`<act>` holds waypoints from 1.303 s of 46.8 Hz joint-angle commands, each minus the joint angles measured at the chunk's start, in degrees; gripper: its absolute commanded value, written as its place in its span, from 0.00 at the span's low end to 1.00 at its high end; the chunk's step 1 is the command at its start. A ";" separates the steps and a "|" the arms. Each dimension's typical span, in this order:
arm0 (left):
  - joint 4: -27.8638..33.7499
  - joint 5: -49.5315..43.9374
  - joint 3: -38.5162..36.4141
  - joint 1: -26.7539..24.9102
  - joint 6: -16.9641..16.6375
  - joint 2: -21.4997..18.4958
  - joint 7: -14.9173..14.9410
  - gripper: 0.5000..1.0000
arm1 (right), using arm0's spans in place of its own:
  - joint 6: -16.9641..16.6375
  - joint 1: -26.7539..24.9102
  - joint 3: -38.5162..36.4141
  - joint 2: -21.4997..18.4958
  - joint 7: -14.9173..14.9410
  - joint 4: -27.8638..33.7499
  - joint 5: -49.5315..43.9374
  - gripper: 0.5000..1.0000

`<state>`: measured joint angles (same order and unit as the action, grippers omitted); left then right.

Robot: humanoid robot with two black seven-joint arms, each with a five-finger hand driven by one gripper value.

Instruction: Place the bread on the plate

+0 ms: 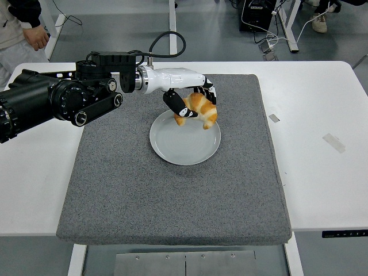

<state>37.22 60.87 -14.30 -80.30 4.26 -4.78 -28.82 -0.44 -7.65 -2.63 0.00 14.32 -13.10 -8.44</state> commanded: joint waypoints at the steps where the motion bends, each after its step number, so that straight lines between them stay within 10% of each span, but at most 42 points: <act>1: -0.22 0.21 -0.02 0.67 -0.13 0.04 0.00 0.39 | 0.00 0.00 -0.01 0.00 0.00 0.00 0.00 1.00; 44: -1.37 0.57 -2.13 6.29 -2.68 0.04 -0.18 0.42 | 0.00 0.00 -0.19 0.00 0.00 0.00 0.00 1.00; 61: -1.36 0.39 -2.04 7.09 -4.00 0.04 -0.62 0.82 | 0.00 0.00 -0.19 0.00 0.00 0.00 0.00 1.00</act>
<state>35.85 61.41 -16.43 -73.22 0.29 -4.74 -29.42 -0.44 -7.65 -2.81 0.00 14.33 -13.10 -8.44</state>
